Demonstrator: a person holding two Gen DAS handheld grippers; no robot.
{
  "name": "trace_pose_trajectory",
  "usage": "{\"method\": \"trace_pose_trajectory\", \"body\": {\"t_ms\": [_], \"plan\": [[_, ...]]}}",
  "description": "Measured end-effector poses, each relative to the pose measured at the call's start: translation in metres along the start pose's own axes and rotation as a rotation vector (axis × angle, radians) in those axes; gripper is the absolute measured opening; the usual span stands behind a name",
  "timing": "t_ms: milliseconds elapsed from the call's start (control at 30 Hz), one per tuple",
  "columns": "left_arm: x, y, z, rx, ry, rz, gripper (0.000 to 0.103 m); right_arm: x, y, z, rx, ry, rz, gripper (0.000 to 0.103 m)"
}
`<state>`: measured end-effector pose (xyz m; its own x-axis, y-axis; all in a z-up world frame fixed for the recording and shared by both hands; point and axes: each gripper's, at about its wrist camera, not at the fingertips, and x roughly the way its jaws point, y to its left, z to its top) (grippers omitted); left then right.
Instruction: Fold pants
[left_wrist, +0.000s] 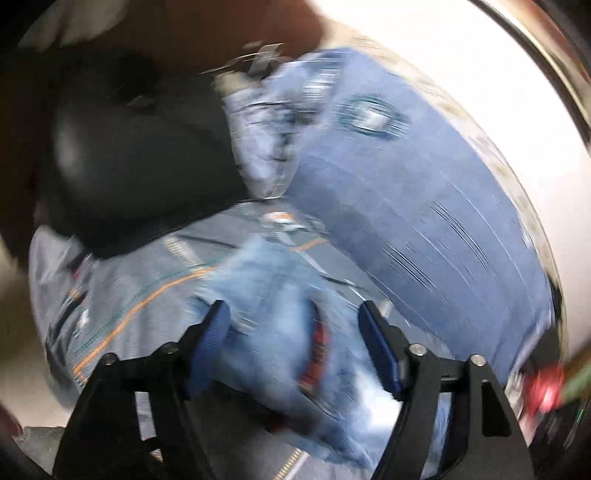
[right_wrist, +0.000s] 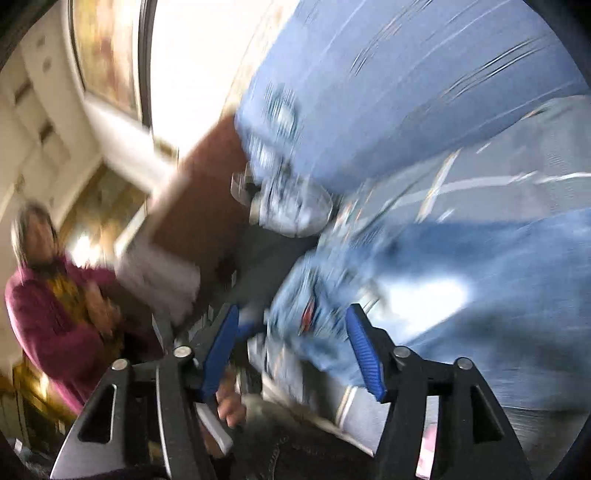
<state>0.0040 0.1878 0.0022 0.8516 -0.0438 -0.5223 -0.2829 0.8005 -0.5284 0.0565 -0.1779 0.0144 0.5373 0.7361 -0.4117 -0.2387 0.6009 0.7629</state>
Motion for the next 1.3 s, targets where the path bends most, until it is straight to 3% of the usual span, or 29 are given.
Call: {"method": "trace_pose_trajectory", "body": {"t_ms": [100,233,267,400,433,533,667,767,833,900,1000,1067,1200,1300], "plan": [[0.007,-0.036,-0.023,0.097,0.071,-0.085,0.078,-0.055,-0.027,0.01,0.052,-0.15,-0.082,0.066],[0.019,-0.083,-0.061,0.122,0.214,-0.217,0.078,-0.102,-0.057,0.017,0.127,-0.253,-0.168,0.066],[0.024,-0.1,-0.073,0.138,0.254,-0.255,0.078,-0.116,-0.065,0.019,0.139,-0.284,-0.223,0.066],[0.031,-0.145,-0.101,0.227,0.325,-0.335,0.078,-0.145,-0.087,0.026,0.149,-0.345,-0.391,0.066],[0.034,-0.148,-0.103,0.232,0.331,-0.34,0.078,-0.151,-0.095,0.028,0.162,-0.344,-0.397,0.066],[0.045,-0.154,-0.106,0.236,0.364,-0.33,0.078,-0.133,-0.107,0.037,0.164,-0.266,-0.382,0.066],[0.068,-0.144,-0.083,0.227,0.361,-0.283,0.078,-0.11,-0.127,0.075,0.112,-0.163,-0.569,0.066],[0.086,-0.118,-0.044,0.169,0.347,-0.228,0.078,-0.106,-0.147,0.085,0.2,-0.158,-0.522,0.058],[0.101,-0.099,-0.015,0.133,0.327,-0.168,0.078,-0.096,-0.136,0.085,0.163,-0.139,-0.454,0.058],[0.12,-0.08,0.018,0.097,0.315,-0.111,0.078,-0.061,-0.117,0.092,0.108,-0.069,-0.317,0.058],[0.153,-0.068,0.04,0.088,0.377,-0.054,0.078,0.008,-0.089,0.103,0.01,0.096,-0.225,0.064],[0.168,-0.058,0.046,0.089,0.4,-0.028,0.077,0.057,-0.078,0.103,-0.048,0.214,-0.205,0.064],[0.158,-0.024,0.051,0.058,0.382,0.055,0.076,0.155,-0.077,0.093,-0.162,0.395,-0.279,0.064],[0.132,-0.002,0.073,0.052,0.311,0.061,0.076,0.187,-0.083,0.096,-0.186,0.432,-0.257,0.061]]}}
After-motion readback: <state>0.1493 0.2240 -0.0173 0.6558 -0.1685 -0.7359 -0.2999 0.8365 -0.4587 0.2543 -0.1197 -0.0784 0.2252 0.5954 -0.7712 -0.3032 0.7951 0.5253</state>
